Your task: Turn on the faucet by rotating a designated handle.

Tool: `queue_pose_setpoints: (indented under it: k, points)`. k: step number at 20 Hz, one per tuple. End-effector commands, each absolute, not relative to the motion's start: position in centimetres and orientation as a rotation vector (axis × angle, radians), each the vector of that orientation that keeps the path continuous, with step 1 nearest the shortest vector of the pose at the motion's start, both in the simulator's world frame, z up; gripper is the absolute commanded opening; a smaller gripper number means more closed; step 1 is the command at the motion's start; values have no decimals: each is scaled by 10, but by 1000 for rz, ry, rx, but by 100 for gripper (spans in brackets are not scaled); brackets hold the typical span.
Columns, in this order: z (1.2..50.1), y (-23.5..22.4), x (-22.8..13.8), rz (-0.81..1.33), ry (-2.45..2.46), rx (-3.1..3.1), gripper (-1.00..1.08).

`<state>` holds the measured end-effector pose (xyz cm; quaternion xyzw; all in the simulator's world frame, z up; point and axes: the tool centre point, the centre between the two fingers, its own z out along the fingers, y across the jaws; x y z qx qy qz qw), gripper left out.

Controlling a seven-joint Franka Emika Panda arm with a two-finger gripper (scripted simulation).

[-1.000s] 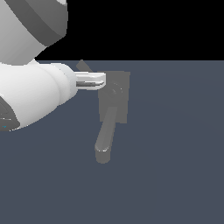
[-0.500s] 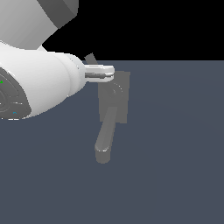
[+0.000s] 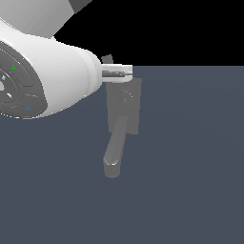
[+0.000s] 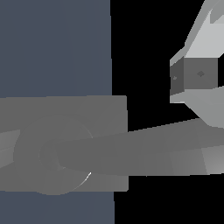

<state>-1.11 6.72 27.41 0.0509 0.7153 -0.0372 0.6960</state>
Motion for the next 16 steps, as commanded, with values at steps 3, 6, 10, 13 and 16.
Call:
queue_pose_setpoints:
  k: [3,6,10,13,16]
  points:
    - [280,53,-11,-84,1589,116,-100]
    - [284,42,-12,-84,1585,117,-100]
    - [290,27,-13,-83,1579,117,-100]
    - [295,16,-13,-83,1575,117,-100]
    - [300,5,-14,-82,1571,117,-100]
